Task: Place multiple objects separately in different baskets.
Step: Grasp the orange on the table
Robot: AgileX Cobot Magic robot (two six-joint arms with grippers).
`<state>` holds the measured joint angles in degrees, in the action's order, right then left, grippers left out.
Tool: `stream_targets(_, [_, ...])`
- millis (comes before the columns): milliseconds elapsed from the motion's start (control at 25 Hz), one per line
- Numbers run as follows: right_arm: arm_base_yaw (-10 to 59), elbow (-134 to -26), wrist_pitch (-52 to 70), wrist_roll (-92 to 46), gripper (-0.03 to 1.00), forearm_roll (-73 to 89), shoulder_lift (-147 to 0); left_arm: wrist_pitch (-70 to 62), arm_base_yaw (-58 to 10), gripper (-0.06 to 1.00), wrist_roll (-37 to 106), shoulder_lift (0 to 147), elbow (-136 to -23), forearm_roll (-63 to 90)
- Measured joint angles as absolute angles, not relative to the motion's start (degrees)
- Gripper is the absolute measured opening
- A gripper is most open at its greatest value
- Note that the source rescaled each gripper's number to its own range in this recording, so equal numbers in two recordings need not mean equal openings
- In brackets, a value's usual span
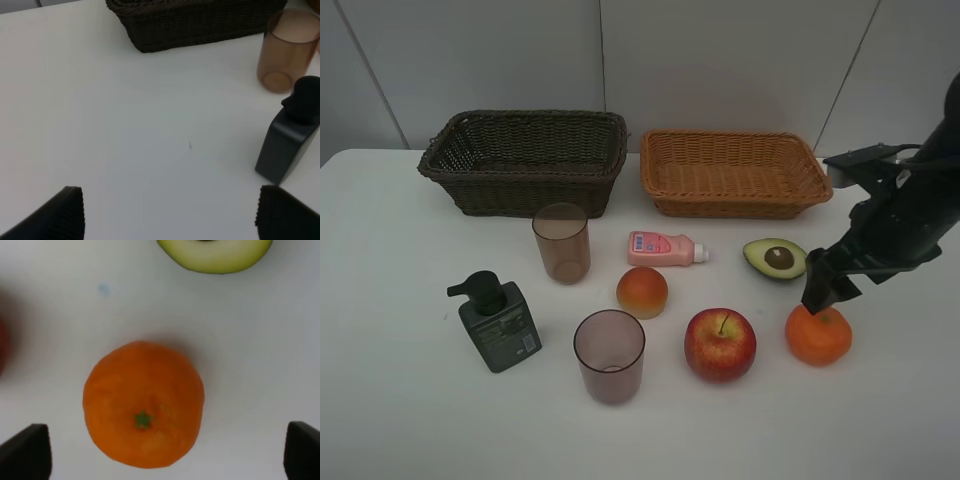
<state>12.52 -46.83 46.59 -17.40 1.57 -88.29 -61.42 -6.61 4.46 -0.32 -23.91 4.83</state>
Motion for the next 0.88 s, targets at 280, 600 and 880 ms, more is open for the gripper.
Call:
stream_targets(280, [12.52, -43.47, 43.22, -17.40, 0.93, 2.25, -88.52, -61.42, -6.61, 0.93, 4.46, -0.32, -23.91, 4.83])
stream_targets(600, [12.52, -42.83, 41.76, -17.40, 0.93, 3.62, -90.06, -61.42, -6.61, 0.93, 4.46, -0.32, -23.91, 4.83])
stream_targets(880, [12.52, -42.83, 40.54, -17.40, 0.93, 3.76, -92.46, -61.42, -6.61, 0.93, 4.46, -0.32, -23.91, 4.83])
